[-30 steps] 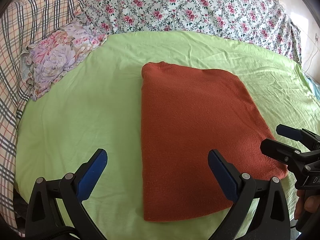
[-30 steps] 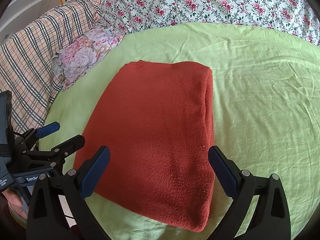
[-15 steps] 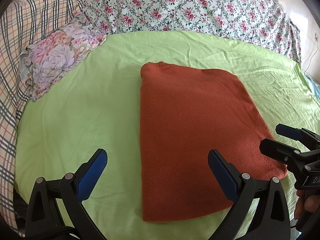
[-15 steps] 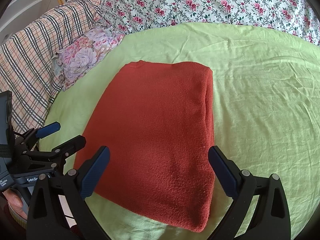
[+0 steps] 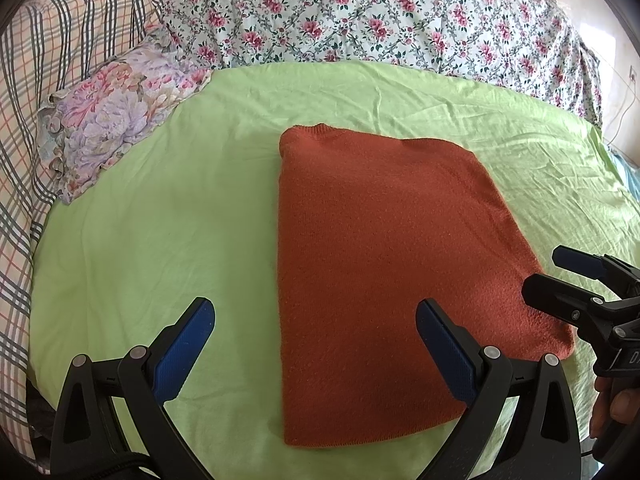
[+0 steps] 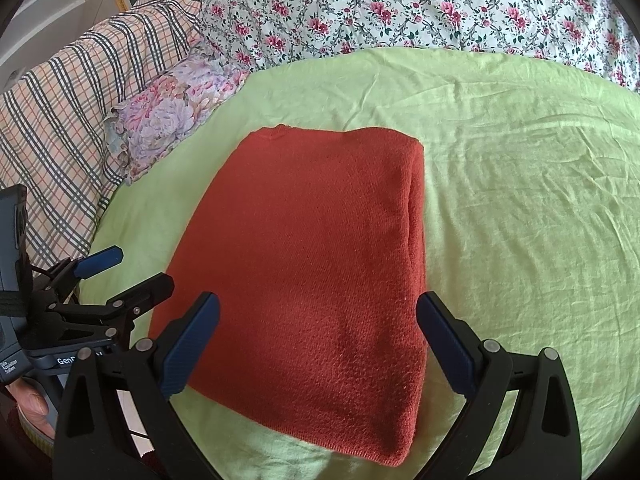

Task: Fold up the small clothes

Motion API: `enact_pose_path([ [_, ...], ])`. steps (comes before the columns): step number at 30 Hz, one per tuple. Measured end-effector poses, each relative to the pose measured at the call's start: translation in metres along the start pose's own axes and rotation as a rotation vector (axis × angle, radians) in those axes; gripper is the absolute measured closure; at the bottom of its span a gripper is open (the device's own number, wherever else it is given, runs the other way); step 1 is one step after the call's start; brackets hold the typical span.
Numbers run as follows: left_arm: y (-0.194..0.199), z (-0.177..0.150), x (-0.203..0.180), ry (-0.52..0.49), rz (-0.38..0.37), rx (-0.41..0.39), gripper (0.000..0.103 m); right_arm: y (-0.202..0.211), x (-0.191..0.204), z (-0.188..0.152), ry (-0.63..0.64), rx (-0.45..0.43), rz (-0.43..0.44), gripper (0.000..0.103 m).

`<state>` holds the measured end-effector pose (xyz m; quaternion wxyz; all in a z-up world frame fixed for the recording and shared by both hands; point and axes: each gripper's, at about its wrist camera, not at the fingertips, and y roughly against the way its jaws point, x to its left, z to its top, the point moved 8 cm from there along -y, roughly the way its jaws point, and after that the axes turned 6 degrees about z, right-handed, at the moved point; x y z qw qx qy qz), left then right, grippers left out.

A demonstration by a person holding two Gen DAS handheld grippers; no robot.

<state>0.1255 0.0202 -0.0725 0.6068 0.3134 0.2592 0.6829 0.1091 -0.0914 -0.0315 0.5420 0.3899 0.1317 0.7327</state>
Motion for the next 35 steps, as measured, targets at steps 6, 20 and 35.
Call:
enact_pose_path([
  [6, -0.001, 0.002, -0.001, 0.004, -0.004, 0.001, 0.002, 0.0, 0.0, 0.0, -0.001, -0.004, 0.001, 0.005],
  [20, -0.009, 0.014, 0.003, 0.014, -0.017, -0.006, 0.002, 0.001, 0.001, 0.008, -0.002, -0.015, 0.0, 0.005],
  [35, -0.021, 0.017, 0.011, 0.025, 0.013, 0.026, 0.002, -0.01, -0.014, 0.015, -0.013, -0.006, -0.007, 0.005],
])
